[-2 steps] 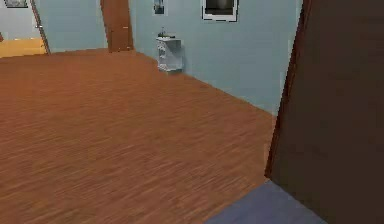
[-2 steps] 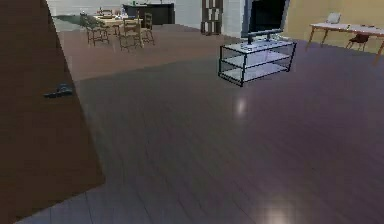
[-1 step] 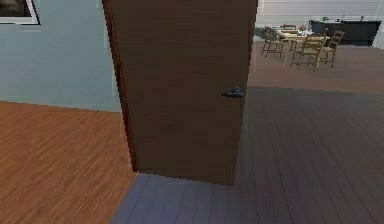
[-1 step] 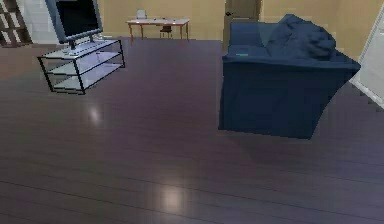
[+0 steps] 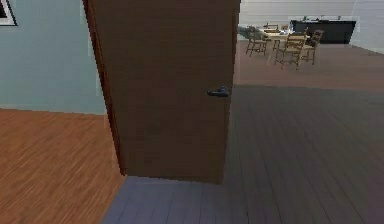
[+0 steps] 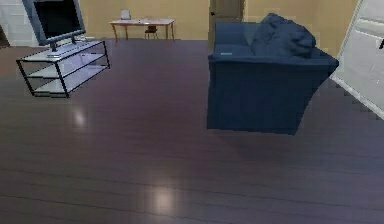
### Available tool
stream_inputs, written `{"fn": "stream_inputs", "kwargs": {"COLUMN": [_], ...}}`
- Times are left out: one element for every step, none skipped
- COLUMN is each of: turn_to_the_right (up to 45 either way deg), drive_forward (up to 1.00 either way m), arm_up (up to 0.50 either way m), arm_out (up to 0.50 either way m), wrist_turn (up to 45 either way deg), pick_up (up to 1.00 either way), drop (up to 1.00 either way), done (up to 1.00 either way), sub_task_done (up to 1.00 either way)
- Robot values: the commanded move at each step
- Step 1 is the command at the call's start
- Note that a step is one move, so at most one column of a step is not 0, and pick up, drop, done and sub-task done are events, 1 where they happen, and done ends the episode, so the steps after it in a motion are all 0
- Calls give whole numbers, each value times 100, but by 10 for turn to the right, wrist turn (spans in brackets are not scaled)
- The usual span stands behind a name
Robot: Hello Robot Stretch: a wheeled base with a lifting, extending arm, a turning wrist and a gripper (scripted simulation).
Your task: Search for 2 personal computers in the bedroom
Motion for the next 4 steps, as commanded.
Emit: {"fn": "stream_inputs", "kwargs": {"turn_to_the_right": [0,-450,-420,0], "drive_forward": [25,0,0,100], "arm_up": [0,0,0,0], "arm_out": [0,0,0,0], "wrist_turn": [0,0,0,0], "pick_up": [0,0,0,0], "drop": [0,0,0,0], "done": [0,0,0,0], "sub_task_done": [0,0,0,0]}}
